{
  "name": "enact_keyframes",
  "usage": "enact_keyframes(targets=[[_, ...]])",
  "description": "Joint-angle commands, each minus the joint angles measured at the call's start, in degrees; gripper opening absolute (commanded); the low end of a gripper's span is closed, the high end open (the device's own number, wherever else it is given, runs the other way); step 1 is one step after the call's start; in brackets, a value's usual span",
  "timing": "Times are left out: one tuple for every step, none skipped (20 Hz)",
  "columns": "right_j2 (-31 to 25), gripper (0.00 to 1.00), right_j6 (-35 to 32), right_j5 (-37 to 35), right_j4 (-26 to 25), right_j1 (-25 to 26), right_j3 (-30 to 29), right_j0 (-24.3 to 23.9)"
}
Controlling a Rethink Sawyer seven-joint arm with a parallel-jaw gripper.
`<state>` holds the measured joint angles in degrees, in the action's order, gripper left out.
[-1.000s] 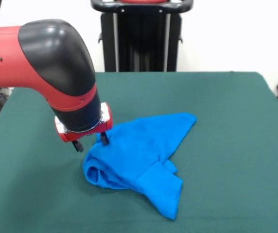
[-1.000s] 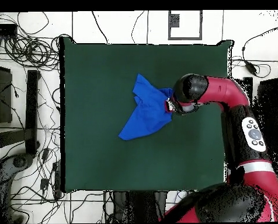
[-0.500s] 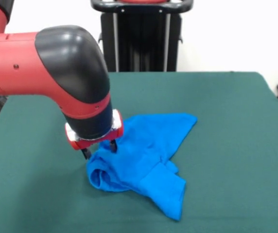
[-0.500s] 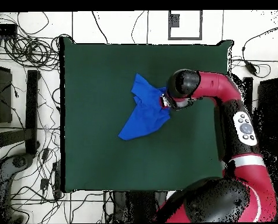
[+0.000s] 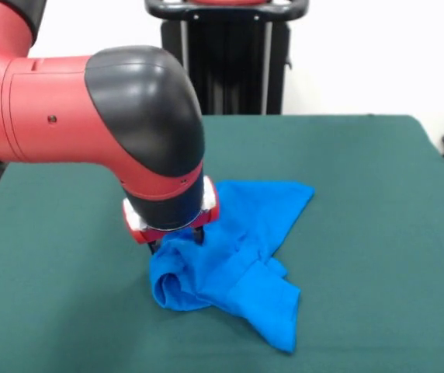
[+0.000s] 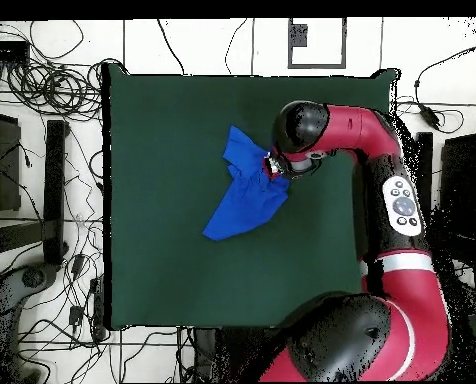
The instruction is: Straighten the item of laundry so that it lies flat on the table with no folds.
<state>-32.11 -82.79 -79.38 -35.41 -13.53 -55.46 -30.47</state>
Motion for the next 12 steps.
enact_keyframes(targets=[[-4.6, 1.00, 15.9, -3.5, 2.6, -2.5, 0.0, 1.4], [-4.5, 1.00, 15.6, -3.4, 2.8, -2.6, -0.5, 1.3], [-4.6, 1.00, 15.7, -3.9, 3.3, -2.5, -0.9, 0.9], [-4.7, 1.00, 16.2, -3.9, 3.4, -2.5, -0.9, 0.8], [-4.4, 1.00, 15.1, -3.4, 3.7, -2.6, -1.3, 0.7], [-4.3, 0.00, 15.3, -3.2, 4.1, -2.6, -1.5, 0.7], [-4.3, 0.00, 15.0, -2.4, 4.0, -2.8, -1.9, 0.6], [-4.2, 0.00, 14.7, -1.6, 4.0, -3.0, -2.4, 0.5], [-4.1, 0.00, 14.4, -0.8, 3.9, -3.2, -2.9, 0.5], [-4.3, 0.00, 15.1, -1.3, 4.0, -3.1, -2.7, 0.5], [-4.2, 0.00, 14.2, -0.3, 4.1, -3.3, -3.2, 0.4], [-4.2, 0.00, 14.6, -0.6, 4.0, -3.1, -3.0, 0.5]])
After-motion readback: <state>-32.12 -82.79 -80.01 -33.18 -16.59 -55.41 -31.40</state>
